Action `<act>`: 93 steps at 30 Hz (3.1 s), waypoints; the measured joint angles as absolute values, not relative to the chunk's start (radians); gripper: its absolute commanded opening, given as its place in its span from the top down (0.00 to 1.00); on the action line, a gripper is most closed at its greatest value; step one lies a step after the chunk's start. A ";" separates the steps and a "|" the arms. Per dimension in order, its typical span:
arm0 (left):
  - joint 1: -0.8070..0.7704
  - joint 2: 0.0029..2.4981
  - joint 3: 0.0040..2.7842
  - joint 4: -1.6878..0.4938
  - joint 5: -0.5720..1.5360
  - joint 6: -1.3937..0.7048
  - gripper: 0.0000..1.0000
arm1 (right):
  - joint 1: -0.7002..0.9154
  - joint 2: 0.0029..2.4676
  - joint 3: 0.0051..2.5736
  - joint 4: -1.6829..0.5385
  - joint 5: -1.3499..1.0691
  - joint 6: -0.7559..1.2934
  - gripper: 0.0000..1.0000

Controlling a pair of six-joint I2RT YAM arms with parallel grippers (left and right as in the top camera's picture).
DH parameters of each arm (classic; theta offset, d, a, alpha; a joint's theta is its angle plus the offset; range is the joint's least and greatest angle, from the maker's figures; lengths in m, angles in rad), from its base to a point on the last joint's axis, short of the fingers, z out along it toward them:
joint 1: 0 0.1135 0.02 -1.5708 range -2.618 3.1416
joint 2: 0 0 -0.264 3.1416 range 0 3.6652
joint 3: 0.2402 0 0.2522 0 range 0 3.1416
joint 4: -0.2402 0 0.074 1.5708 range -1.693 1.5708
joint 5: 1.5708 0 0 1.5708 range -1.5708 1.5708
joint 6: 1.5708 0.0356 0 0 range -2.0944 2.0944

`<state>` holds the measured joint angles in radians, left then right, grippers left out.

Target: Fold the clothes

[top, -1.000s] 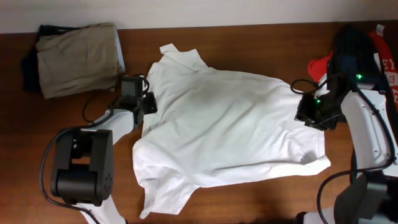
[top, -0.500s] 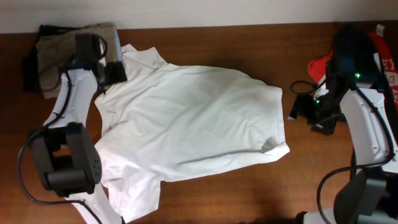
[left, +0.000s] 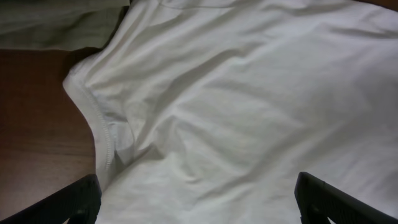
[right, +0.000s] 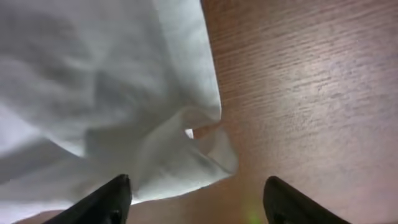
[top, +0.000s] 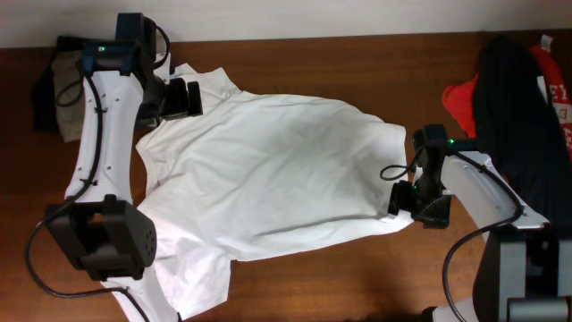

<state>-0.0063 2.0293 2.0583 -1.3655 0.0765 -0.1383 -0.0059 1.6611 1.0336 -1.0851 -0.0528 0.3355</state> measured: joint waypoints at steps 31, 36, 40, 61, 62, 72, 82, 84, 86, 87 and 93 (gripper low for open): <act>-0.006 2.029 2.058 -1.365 0.079 -0.138 0.01 | -0.030 1.635 1.084 -1.370 -0.042 0.398 0.61; -0.006 2.029 2.058 -1.365 0.079 -0.138 0.01 | -0.030 1.637 1.205 -1.225 -0.052 0.432 0.01; -0.006 2.029 2.058 -1.363 0.079 -0.138 0.01 | -0.030 1.656 1.361 -0.864 -0.076 0.387 0.06; -0.006 2.041 2.058 -1.346 0.078 -0.138 0.01 | -0.110 2.212 1.678 -0.846 -0.264 0.263 0.96; -0.006 2.041 2.058 -1.345 0.079 -0.138 0.01 | -0.110 2.221 1.745 -0.875 -0.265 0.263 0.96; -0.006 2.041 2.058 -1.327 0.079 -0.138 0.01 | -0.109 2.223 1.962 -1.026 0.064 0.302 0.01; -0.006 2.113 2.058 -1.334 0.079 -0.138 0.01 | -0.101 2.223 1.975 -1.489 -0.108 0.262 0.39; -0.006 2.137 2.058 -1.335 0.079 -0.138 0.09 | -0.079 2.218 1.897 -1.381 -0.108 0.252 0.80; -0.006 2.141 2.058 -1.334 0.080 -0.138 0.98 | -0.054 2.221 1.783 -1.233 -0.120 0.247 0.96; -0.006 2.151 2.058 -1.333 0.080 -0.138 0.99 | -0.053 2.222 1.768 -1.221 -0.119 0.244 0.96; -0.023 2.341 2.059 -1.331 0.159 -0.134 0.99 | -0.053 2.222 1.720 -1.164 -0.119 0.239 0.96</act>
